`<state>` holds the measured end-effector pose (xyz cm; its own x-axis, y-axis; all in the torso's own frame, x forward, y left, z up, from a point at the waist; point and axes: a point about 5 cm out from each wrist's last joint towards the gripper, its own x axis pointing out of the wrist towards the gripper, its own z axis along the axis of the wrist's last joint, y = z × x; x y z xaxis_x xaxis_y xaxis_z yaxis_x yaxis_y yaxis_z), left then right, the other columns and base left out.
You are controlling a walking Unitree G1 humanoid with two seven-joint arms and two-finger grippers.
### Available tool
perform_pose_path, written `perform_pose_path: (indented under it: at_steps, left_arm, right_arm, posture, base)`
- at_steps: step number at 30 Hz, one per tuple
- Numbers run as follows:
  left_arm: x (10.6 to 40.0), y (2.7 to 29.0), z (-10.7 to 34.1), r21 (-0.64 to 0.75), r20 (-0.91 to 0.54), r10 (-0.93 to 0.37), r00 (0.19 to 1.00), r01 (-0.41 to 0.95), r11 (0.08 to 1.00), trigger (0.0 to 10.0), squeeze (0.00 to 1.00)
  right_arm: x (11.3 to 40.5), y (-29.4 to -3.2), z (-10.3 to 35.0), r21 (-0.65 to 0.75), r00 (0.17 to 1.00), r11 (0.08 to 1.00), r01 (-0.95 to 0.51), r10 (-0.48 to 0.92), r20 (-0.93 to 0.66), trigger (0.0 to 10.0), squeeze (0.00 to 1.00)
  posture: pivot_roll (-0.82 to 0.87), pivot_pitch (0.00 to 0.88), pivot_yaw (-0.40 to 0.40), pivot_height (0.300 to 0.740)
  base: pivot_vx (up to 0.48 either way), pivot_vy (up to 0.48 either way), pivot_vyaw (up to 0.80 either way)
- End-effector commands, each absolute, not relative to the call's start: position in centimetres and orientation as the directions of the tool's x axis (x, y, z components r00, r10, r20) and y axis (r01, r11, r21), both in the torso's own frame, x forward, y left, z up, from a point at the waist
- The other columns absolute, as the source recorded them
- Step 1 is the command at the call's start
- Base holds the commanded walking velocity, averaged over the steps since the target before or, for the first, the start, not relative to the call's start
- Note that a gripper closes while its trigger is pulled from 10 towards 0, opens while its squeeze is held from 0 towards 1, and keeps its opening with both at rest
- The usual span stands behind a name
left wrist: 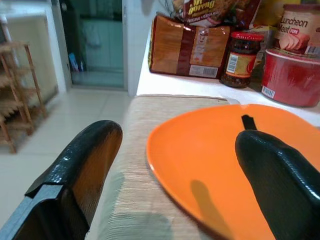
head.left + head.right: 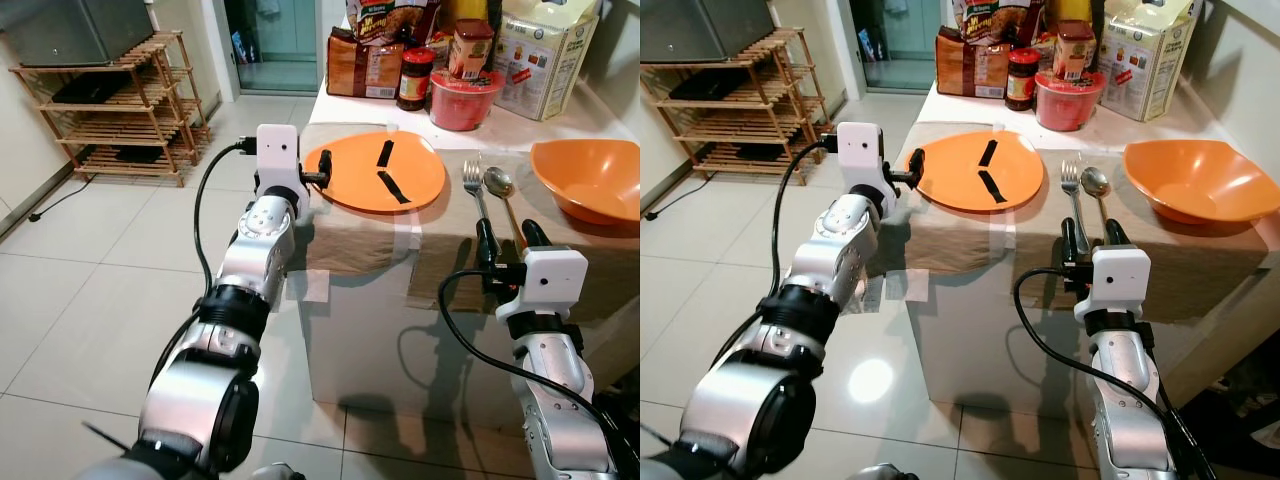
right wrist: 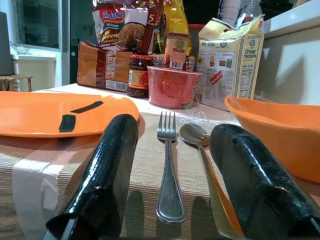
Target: Setting the table
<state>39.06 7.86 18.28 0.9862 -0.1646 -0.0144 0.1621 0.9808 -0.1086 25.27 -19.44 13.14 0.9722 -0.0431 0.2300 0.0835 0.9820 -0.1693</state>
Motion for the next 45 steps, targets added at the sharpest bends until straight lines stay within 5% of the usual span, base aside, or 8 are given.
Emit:
perform_pose_path:
  at_steps: [1, 2, 3, 4, 5, 45]
  left_arm:
    - [39.4, 7.8, 18.7, -0.135, -0.027, -0.163, 0.986, 0.158, 0.978, 10.0, 1.0]
    - [39.5, 7.5, 18.7, -0.137, -0.039, -0.171, 0.985, 0.164, 0.977, 10.0, 1.0]
    - [39.6, 7.4, 18.7, -0.135, -0.051, -0.174, 0.983, 0.166, 0.977, 10.0, 0.64]
    - [39.6, 7.3, 18.6, -0.134, -0.059, -0.176, 0.983, 0.166, 0.977, 10.0, 0.64]
    - [39.7, 7.2, 18.5, -0.146, -0.065, -0.179, 0.982, 0.168, 0.975, 10.0, 0.0]
    - [39.3, 4.3, 15.8, -0.485, -0.268, -0.331, 0.905, 0.17, 0.858, 10.0, 0.0]
  right_arm:
    - [25.2, -19.4, 13.5, -0.177, 0.97, 0.98, 0.09, -0.046, 0.238, 10.0, 0.0]
    - [25.1, -19.4, 13.5, -0.178, 0.97, 0.98, 0.09, -0.046, 0.237, 10.0, 0.0]
    - [25.1, -19.5, 13.4, -0.179, 0.97, 0.98, 0.091, -0.047, 0.237, 10.0, 0.0]
    - [25.1, -19.5, 13.4, -0.18, 0.971, 0.979, 0.091, -0.047, 0.236, 10.0, 0.0]
    - [25.1, -19.5, 13.4, -0.18, 0.971, 0.979, 0.092, -0.048, 0.236, 10.0, 0.0]
    - [24.5, -19.7, 12.9, -0.183, 0.977, 0.978, 0.098, -0.059, 0.204, 10.0, 0.0]
  posture:
    - [-0.04, 0.0, 0.073, 0.735]
    - [-0.04, 0.0, 0.073, 0.735]
    - [-0.04, 0.0, 0.075, 0.735]
    - [-0.04, 0.0, 0.075, 0.735]
    - [-0.04, 0.0, 0.077, 0.735]
    - [-0.07, 0.0, 0.086, 0.735]
  base:
    - [0.0, 0.0, 0.0]
    - [0.0, 0.0, 0.0]
    - [0.0, 0.0, 0.0]
    - [0.0, 0.0, 0.0]
    - [0.0, 0.0, 0.0]
    - [0.0, 0.0, 0.0]
